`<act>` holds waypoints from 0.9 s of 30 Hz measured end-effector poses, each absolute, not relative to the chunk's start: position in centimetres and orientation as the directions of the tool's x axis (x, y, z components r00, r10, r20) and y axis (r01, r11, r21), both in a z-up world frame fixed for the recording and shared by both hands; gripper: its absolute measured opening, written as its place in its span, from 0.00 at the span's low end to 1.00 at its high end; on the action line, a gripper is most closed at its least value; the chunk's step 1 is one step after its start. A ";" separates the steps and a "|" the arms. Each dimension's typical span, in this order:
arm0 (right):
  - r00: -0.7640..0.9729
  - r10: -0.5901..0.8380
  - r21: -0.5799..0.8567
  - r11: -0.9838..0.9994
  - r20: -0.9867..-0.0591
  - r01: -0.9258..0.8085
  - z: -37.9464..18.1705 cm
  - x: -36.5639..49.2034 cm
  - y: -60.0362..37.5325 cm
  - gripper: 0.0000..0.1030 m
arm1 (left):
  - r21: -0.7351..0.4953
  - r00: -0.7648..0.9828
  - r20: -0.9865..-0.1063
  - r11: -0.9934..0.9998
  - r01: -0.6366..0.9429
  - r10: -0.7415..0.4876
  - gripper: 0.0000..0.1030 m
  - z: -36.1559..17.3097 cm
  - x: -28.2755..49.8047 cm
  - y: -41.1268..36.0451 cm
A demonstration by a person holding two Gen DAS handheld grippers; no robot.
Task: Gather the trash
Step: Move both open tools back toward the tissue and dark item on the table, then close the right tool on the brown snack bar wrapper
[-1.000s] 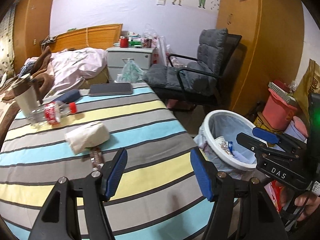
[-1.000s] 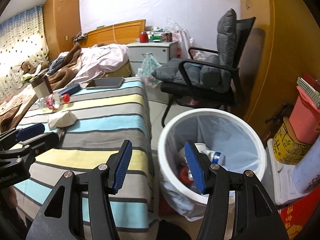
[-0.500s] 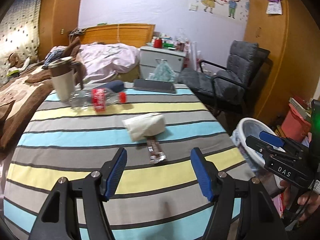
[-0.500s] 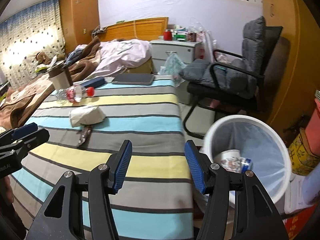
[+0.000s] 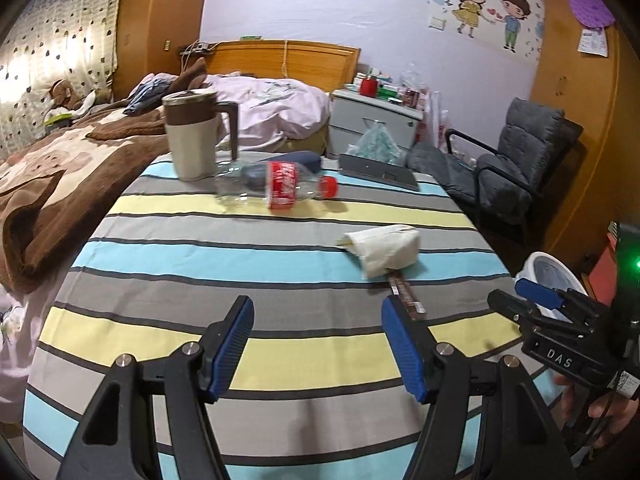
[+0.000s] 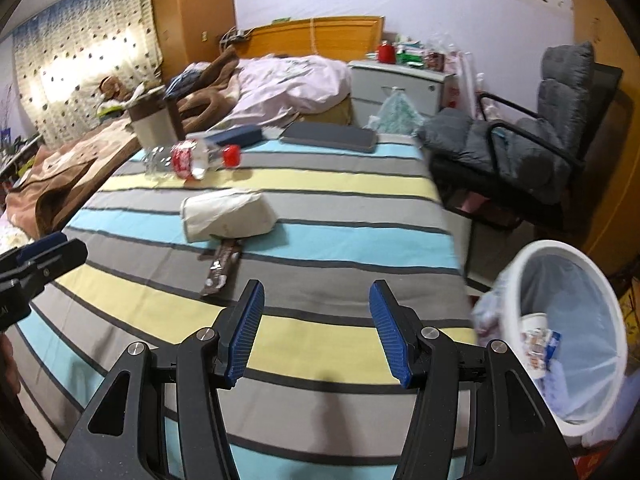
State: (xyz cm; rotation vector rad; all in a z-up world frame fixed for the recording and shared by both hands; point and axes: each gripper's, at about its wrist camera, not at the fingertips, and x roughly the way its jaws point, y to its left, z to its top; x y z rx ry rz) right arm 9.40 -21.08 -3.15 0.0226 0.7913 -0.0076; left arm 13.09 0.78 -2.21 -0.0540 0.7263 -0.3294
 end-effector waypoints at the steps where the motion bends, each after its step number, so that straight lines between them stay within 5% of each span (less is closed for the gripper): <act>1: 0.699 0.006 0.019 1.000 -0.715 0.011 -3.2 9.6 -20.8 0.55 | -0.161 0.699 -0.645 0.949 0.270 -0.308 0.66 -2.4 13.3 1.2; 27: 0.597 0.079 0.039 0.996 -0.798 -0.079 -6.1 14.0 -16.8 0.55 | -0.168 0.685 -0.666 0.954 0.248 -0.295 0.68 -3.1 19.4 5.2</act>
